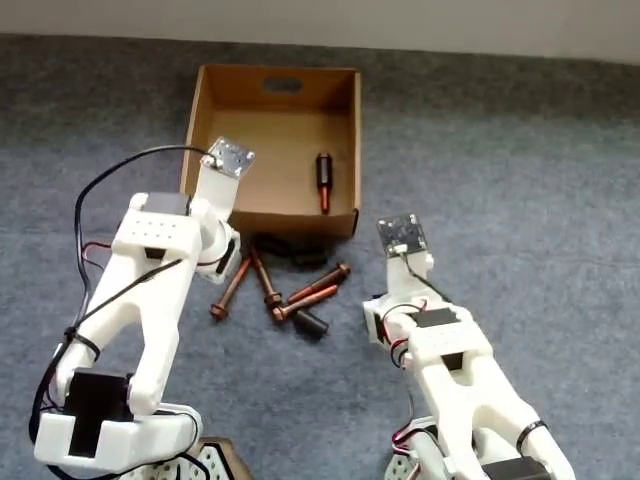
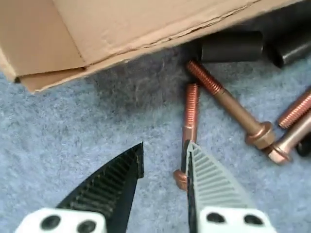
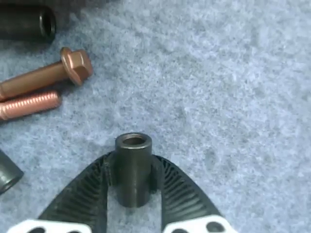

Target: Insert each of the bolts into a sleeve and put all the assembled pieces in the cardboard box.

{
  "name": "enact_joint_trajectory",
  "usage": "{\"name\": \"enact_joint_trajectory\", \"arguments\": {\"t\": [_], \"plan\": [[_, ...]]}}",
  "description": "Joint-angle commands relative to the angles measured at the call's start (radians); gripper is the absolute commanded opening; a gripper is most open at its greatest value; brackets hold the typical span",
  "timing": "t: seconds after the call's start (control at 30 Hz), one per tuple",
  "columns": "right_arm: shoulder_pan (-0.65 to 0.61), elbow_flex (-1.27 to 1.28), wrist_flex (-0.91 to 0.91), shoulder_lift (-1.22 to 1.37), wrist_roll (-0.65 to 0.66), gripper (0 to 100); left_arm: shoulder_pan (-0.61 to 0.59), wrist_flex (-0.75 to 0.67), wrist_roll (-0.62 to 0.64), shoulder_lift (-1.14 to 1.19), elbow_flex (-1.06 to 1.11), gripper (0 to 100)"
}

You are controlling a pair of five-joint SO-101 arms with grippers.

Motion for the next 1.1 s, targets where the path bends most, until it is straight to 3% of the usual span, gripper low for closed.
{"name": "enact_joint_trajectory", "arguments": {"t": [0.0,0.17,0.4,0.53,0.77,1.07], "plan": [[-0.01,0.001,-0.018,-0.027,-0.003,0.5,0.03,0.006,-0.009,-0.004,0.018,15],[-0.01,0.001,-0.018,-0.027,-0.003,0.5,0.088,0.005,-0.038,0.068,0.035,15],[-0.01,0.002,-0.018,-0.027,-0.002,0.5,0.03,0.008,-0.041,0.252,-0.065,15],[-0.01,0.002,-0.018,-0.027,-0.002,0.5,0.016,0.044,-0.066,0.225,-0.068,14],[-0.01,0.001,-0.018,-0.027,-0.002,0.5,0.015,0.166,-0.195,0.102,-0.059,1],[-0.007,0.004,-0.018,-0.027,-0.002,0.5,0.013,0.181,-0.209,0.088,-0.053,1]]}}
